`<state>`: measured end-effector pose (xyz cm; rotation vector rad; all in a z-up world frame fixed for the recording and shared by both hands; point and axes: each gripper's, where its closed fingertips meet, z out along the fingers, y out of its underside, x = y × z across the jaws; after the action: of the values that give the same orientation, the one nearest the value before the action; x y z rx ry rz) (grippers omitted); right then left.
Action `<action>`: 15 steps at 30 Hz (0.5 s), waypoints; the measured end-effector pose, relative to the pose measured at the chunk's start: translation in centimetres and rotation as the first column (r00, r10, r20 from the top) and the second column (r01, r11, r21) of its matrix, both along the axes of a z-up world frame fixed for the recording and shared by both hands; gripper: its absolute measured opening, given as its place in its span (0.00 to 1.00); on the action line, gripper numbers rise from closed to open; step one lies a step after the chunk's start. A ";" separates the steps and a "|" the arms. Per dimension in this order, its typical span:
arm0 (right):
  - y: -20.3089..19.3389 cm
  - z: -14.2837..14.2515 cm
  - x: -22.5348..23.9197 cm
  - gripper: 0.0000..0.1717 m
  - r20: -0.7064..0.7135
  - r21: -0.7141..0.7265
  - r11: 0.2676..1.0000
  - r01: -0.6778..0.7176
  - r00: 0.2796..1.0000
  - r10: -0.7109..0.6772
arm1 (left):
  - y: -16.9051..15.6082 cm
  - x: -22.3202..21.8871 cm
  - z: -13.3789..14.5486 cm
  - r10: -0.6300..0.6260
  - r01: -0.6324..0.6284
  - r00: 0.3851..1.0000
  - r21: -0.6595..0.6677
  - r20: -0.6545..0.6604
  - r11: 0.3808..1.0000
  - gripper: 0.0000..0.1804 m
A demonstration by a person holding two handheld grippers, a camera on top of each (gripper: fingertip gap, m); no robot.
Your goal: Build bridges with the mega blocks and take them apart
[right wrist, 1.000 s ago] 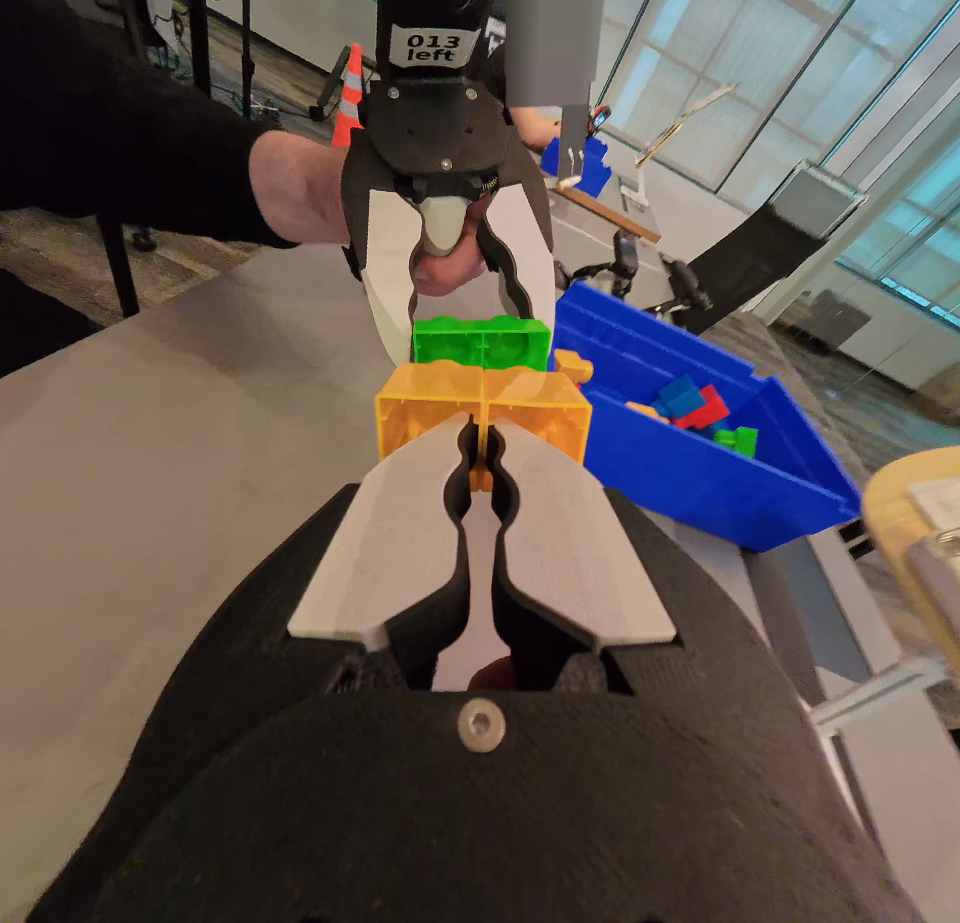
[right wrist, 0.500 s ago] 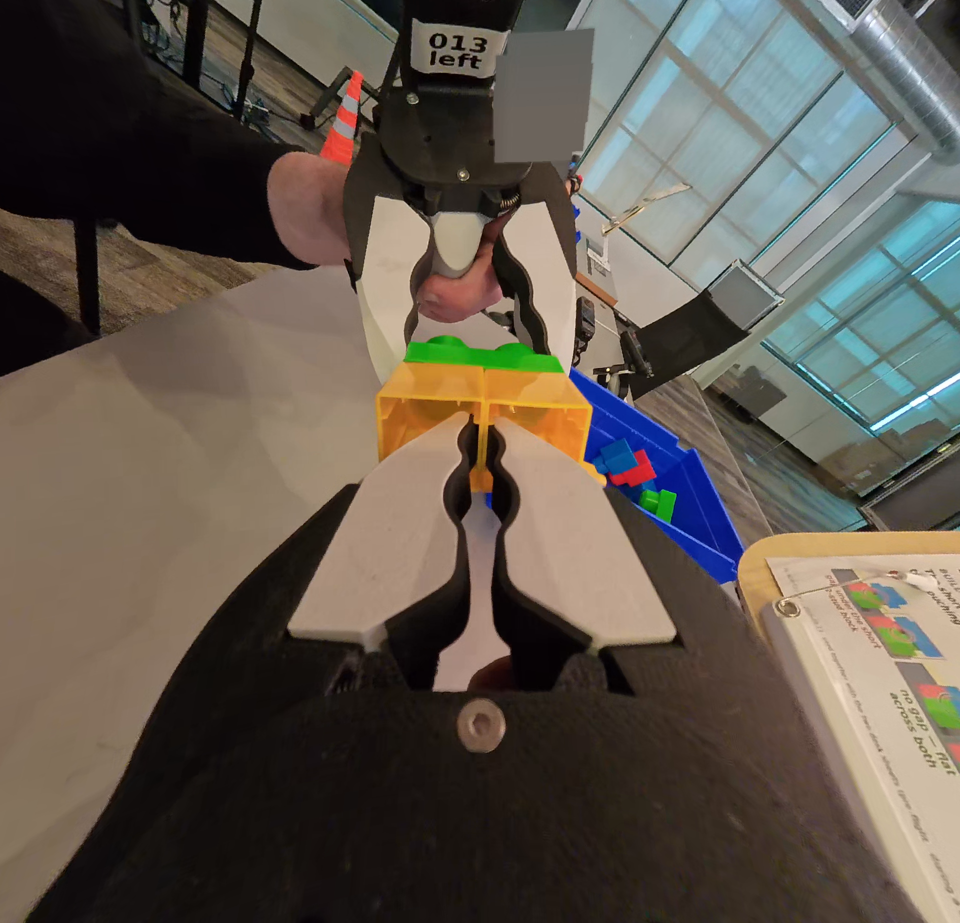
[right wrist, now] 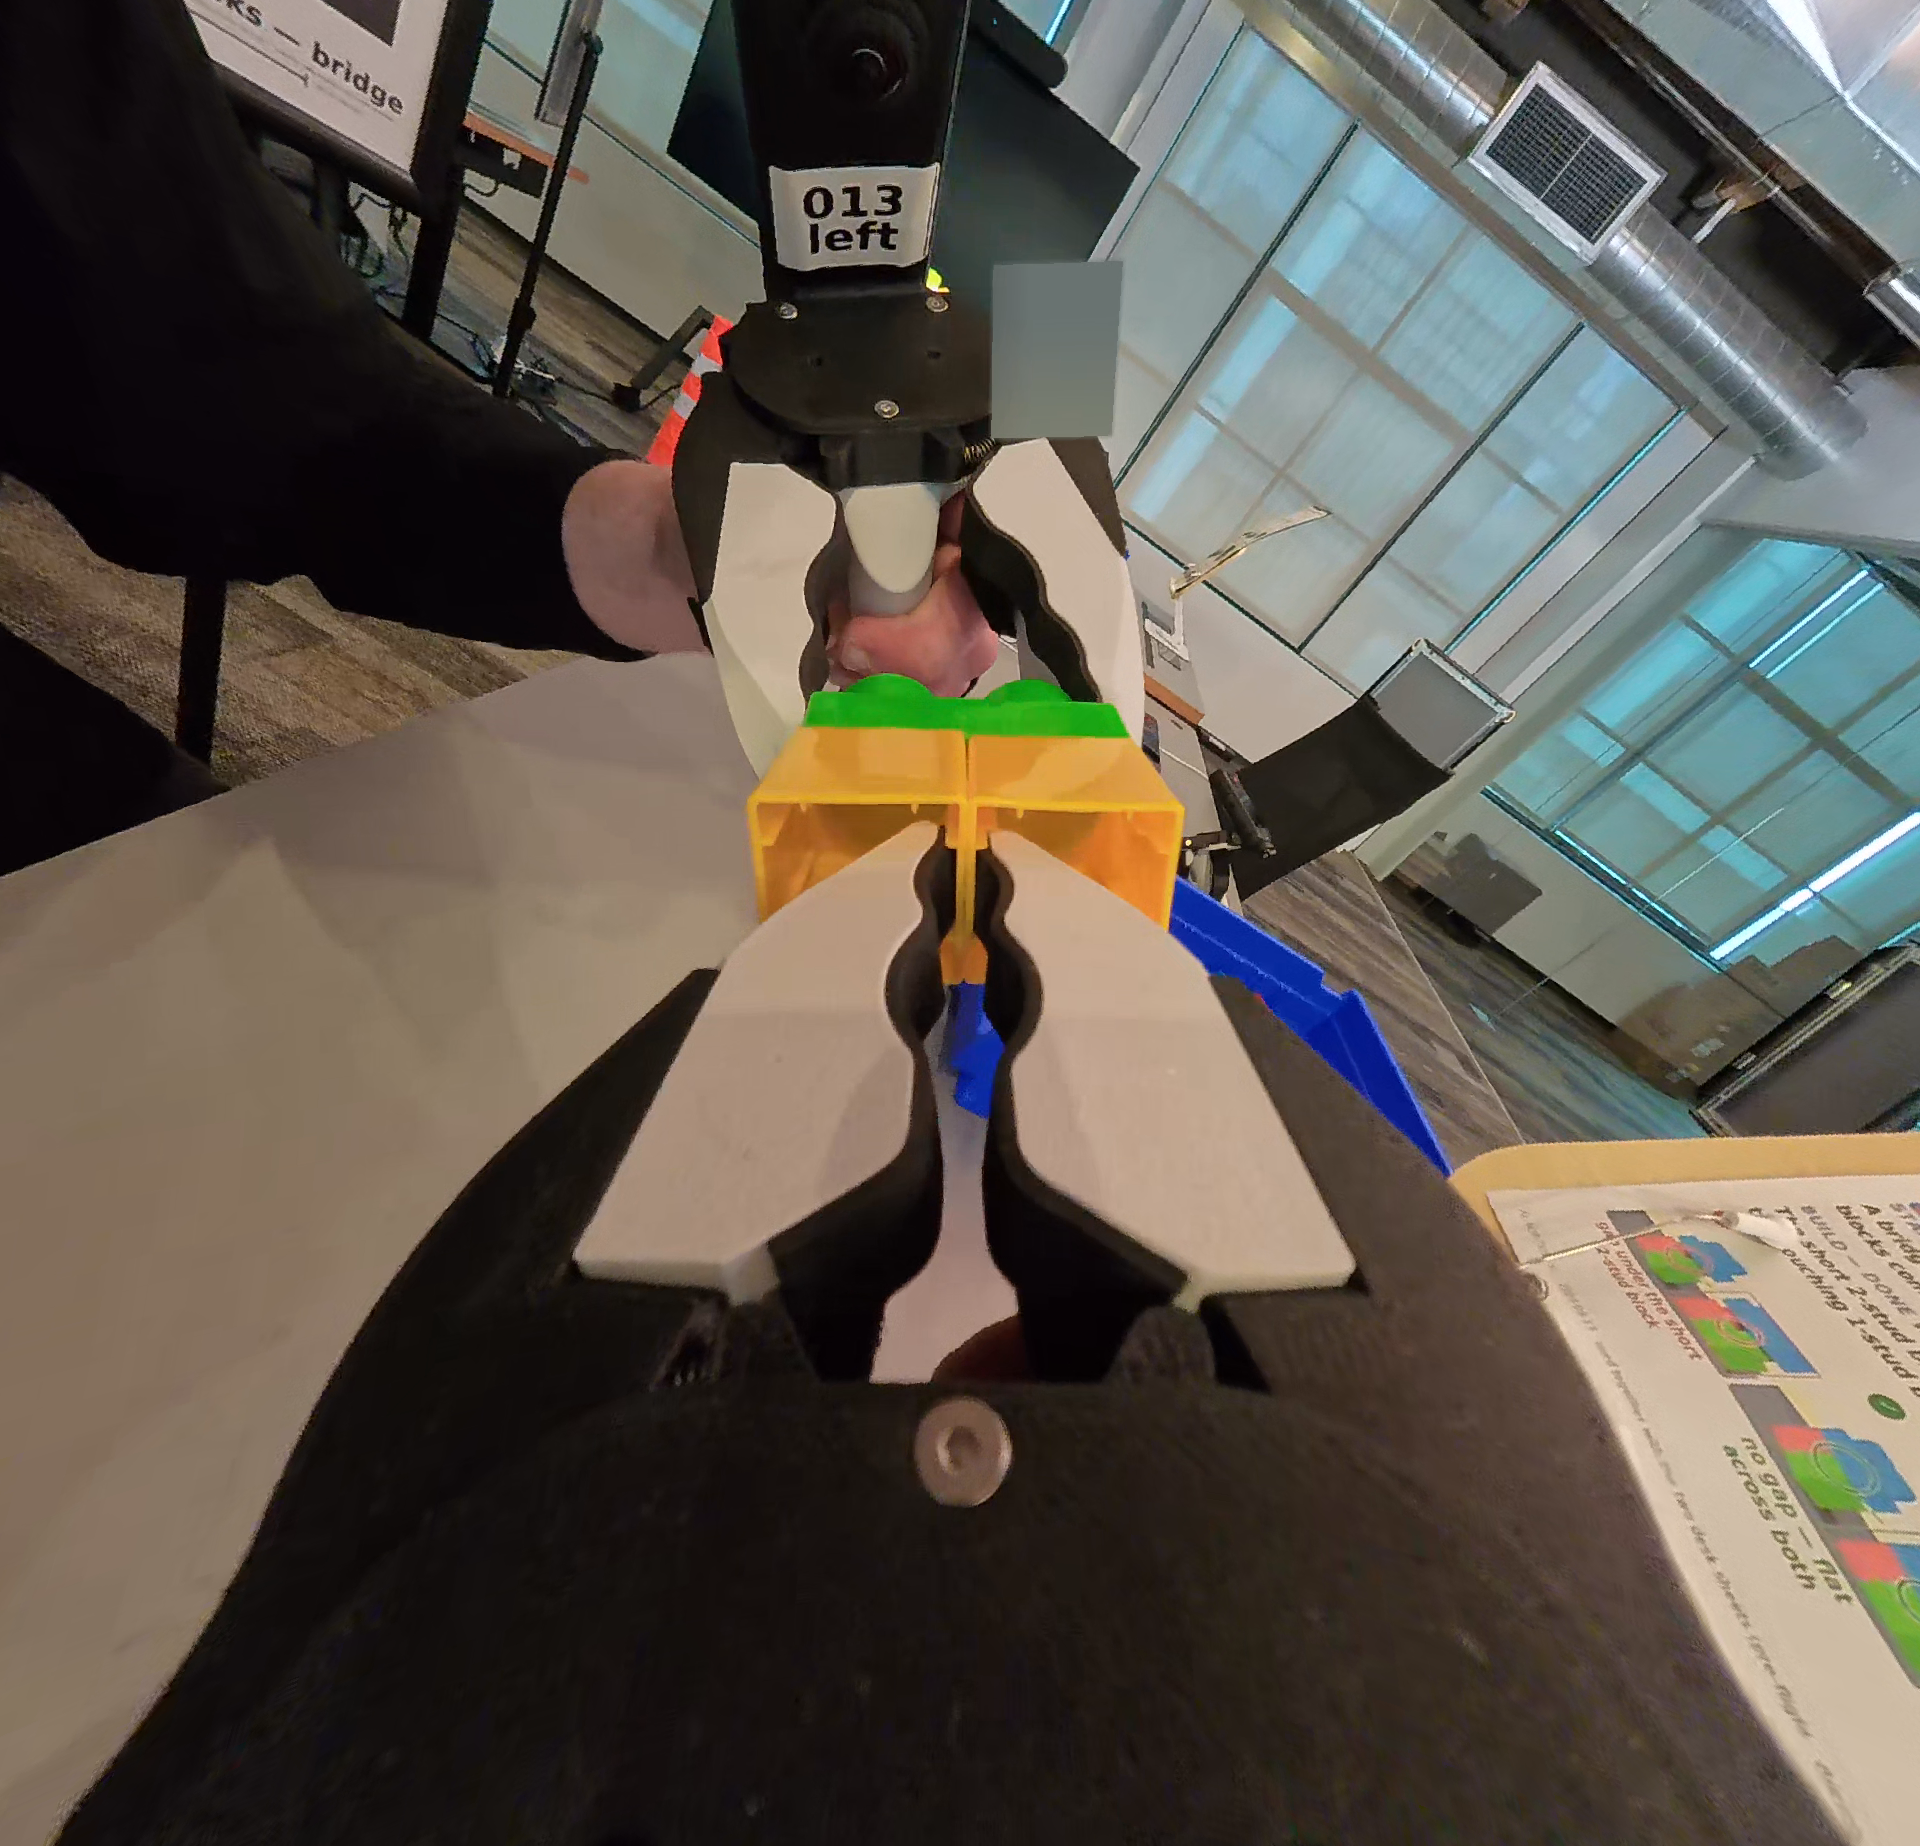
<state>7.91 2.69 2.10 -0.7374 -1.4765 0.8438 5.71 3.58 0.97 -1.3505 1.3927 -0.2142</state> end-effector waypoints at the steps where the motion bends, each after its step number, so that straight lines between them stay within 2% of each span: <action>1: -0.2 0.1 0.0 0.02 -0.008 0.001 1.000 -0.007 1.000 0.007 | -0.2 0.2 0.2 -0.011 0.011 1.000 0.003 0.012 1.000 0.38; 15: -0.9 0.8 0.3 0.02 -0.027 0.002 0.999 -0.043 0.999 0.043 | -0.9 1.0 0.9 -0.033 0.032 0.999 0.045 0.037 0.998 0.37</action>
<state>8.25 1.79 2.85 -0.6934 -1.4732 0.8819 6.72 2.67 1.91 -1.2816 1.3807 -0.2277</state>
